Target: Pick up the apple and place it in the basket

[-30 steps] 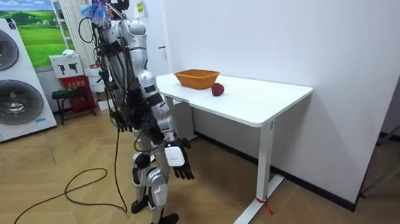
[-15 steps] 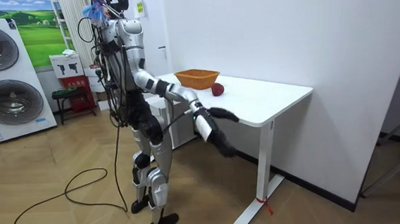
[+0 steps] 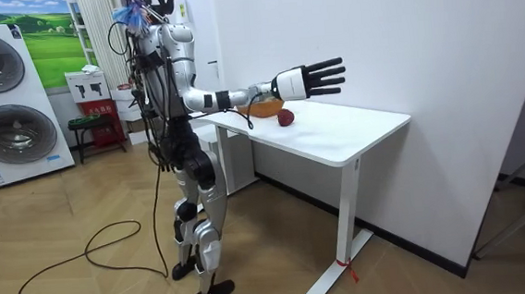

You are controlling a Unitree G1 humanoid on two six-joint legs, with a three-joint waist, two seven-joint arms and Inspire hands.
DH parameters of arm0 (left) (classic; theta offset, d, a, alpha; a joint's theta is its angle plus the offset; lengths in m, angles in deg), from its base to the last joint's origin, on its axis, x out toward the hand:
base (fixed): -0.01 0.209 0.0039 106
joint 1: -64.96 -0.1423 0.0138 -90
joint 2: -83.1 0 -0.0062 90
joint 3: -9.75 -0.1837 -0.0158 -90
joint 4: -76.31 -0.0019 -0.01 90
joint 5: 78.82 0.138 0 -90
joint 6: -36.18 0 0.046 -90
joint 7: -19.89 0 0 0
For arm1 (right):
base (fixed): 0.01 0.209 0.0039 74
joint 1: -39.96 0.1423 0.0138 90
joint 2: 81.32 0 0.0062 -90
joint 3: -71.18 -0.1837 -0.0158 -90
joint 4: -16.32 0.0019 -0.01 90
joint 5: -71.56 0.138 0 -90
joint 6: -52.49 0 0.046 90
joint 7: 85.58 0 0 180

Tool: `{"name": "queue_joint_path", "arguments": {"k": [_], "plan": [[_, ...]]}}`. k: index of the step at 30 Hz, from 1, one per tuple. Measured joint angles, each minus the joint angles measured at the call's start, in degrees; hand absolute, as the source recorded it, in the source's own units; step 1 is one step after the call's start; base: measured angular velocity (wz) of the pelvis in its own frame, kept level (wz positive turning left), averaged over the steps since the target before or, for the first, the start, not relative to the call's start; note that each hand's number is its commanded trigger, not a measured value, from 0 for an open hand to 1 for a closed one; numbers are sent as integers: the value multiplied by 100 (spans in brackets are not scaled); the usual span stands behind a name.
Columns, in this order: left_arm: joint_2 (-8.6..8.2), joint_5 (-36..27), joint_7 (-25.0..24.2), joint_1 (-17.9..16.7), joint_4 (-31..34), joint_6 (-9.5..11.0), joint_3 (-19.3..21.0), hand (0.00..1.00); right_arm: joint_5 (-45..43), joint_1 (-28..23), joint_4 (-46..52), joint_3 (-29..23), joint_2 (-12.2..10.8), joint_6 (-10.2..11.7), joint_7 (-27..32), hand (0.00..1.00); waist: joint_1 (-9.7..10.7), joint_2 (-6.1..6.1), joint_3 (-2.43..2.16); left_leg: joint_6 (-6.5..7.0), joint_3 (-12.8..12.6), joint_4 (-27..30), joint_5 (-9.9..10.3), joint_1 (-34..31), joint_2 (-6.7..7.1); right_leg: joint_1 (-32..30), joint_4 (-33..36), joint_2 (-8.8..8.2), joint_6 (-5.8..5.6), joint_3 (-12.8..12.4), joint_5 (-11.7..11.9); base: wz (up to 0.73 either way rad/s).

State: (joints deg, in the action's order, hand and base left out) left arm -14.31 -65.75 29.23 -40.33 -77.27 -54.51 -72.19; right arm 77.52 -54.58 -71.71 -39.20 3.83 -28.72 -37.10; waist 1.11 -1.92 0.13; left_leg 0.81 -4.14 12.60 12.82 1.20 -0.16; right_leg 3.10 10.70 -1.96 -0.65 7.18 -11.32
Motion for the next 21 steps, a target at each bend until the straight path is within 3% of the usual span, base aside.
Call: {"name": "queue_joint_path", "arguments": {"k": [6,11,14,16,21], "plan": [[-1,5,-148,-41,-51,1,-44,0,-182,-7,58,583,25,-1,-998,0,0,51,28,-1,43,10,0,-62,-7,-28,2,-6,3,85,2,5],[3,2,-242,-107,-37,1,-41,0,-197,-22,43,841,77,-8,-1579,0,3,58,12,-2,46,4,0,-71,-7,-21,-8,-4,3,83,2,1],[16,5,-241,-84,9,-1,-26,0,-189,-53,-405,1071,161,-25,-2088,0,-4,-4,-50,-3,57,16,-1,-60,-7,-14,-8,-5,4,91,4,0],[16,5,-241,-78,74,-1,-26,0,-190,-94,-615,1122,160,-129,-2371,0,-44,-24,-64,-3,63,15,-1,-56,-4,-12,-9,-8,4,95,4,0],[60,8,-269,-82,115,-7,-20,0,-188,-174,-914,1210,160,-171,-2874,0,-141,-37,-53,-3,94,19,-1,-55,-5,0,-9,-12,4,142,5,1]]}}
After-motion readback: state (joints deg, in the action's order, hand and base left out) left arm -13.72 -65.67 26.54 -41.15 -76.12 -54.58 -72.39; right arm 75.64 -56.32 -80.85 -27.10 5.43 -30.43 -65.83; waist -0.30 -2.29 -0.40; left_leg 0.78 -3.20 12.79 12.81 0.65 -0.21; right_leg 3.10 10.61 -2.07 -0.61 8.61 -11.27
